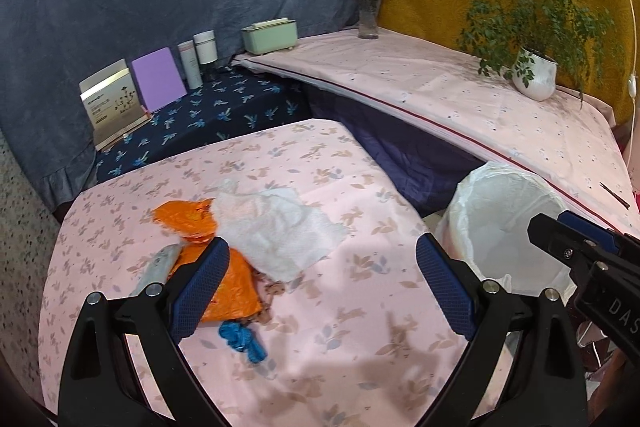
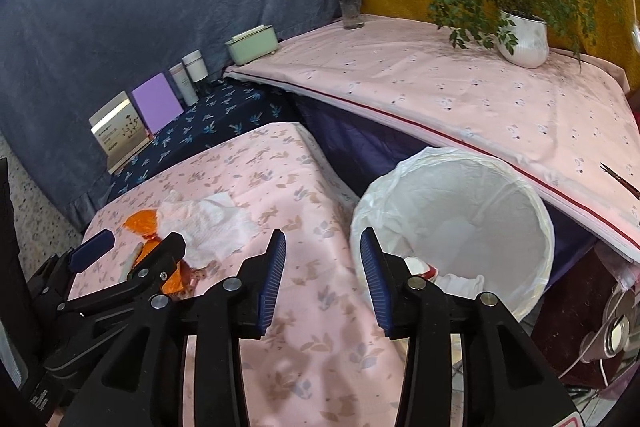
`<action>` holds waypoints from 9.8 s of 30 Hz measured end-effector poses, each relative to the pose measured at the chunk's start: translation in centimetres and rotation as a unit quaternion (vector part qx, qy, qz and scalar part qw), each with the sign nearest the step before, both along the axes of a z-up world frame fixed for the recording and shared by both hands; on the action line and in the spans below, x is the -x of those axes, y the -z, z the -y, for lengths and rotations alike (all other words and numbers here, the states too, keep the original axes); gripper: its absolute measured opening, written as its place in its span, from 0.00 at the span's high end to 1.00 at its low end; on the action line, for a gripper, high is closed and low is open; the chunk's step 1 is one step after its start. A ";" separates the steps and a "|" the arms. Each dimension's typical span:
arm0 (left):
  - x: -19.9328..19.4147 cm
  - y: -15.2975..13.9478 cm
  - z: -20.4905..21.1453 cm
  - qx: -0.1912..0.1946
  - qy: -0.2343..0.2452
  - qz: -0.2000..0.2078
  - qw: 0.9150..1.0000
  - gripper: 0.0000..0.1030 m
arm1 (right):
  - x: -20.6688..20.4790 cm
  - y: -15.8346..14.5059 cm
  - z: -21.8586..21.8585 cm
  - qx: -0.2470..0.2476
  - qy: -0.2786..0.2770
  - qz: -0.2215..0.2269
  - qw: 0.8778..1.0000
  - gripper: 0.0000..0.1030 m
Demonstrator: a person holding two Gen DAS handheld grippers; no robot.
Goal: Collect trash
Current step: 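Move both grippers back over the table toward the orange bag, then lower the right gripper onto the blue item and close on it, then grasp the grey drawstring pouch with the left gripper while the right lifts the blue item, then carry the blue item and grey pouch over the bin and open both grippers, then move both grippers back over the table toward the orange bag, then grasp the orange printed plastic bag with the left gripper and lift it, then grasp the white tissue with the right gripper while the left holds the orange bag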
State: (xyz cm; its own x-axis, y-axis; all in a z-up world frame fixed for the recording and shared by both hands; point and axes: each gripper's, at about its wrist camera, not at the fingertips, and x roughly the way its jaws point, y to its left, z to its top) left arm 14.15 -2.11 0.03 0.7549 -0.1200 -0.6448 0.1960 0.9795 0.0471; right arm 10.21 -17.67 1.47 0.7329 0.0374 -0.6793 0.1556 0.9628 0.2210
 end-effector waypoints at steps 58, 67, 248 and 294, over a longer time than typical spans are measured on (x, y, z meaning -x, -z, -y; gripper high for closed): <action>-2.3 9.2 -18.9 0.023 -0.125 -0.108 0.986 0.11 | -5.8 12.7 -20.7 -0.003 -0.192 -0.143 0.971 0.84; -3.1 8.9 -17.1 0.025 -0.100 -0.099 0.990 0.26 | -5.5 11.9 -18.8 -0.004 -0.174 -0.142 0.974 0.85; -2.1 11.0 -12.9 0.051 -0.065 -0.169 0.982 0.66 | -4.1 7.9 -12.8 0.017 -0.078 -0.083 0.993 0.52; -6.7 2.2 -14.0 0.021 -0.097 -0.057 0.993 0.72 | -12.6 9.6 -15.7 0.001 -0.118 -0.081 0.990 0.98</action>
